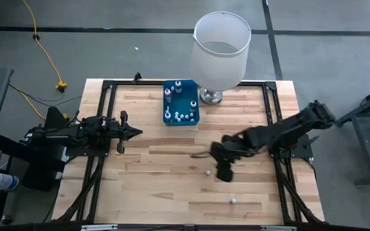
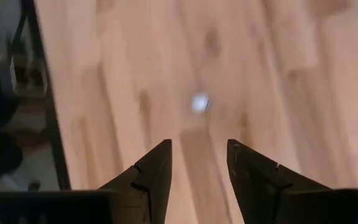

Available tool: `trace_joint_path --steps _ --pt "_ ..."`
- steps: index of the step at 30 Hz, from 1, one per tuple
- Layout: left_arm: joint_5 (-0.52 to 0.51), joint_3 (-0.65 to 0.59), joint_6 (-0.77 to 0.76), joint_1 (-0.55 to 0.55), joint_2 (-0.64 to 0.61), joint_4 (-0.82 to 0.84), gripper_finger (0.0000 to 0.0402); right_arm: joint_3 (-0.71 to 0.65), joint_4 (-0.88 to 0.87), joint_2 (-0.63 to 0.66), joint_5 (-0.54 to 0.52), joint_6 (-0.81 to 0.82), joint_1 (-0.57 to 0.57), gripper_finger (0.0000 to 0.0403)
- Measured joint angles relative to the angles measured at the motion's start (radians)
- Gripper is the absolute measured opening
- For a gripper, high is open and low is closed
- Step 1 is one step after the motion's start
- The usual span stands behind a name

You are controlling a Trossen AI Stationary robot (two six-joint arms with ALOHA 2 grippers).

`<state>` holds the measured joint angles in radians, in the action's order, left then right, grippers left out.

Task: Pick & Place food coloring
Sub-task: Put the small black food coloring bottle into the blue bin

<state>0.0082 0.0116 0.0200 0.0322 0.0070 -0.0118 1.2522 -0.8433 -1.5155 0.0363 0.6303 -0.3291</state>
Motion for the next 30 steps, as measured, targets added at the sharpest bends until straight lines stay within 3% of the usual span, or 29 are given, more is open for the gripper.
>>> trace_joint_path --steps 7,17,24,30 --pt "0.000 0.000 0.000 0.000 0.000 0.000 0.0000 -0.223 0.032 0.145 0.049 0.028 -0.176 0.0144" --pt "0.000 0.000 0.000 0.000 0.000 0.000 0.0000 -0.367 0.142 0.156 0.090 0.025 -0.404 0.0145" --pt "0.000 0.000 0.000 0.000 0.000 0.000 0.0000 -0.384 0.187 0.140 0.030 0.019 -0.452 0.0152" --pt "0.000 0.000 0.000 0.000 0.000 0.000 0.0000 -0.384 0.250 0.053 0.037 -0.090 -0.453 0.0173"
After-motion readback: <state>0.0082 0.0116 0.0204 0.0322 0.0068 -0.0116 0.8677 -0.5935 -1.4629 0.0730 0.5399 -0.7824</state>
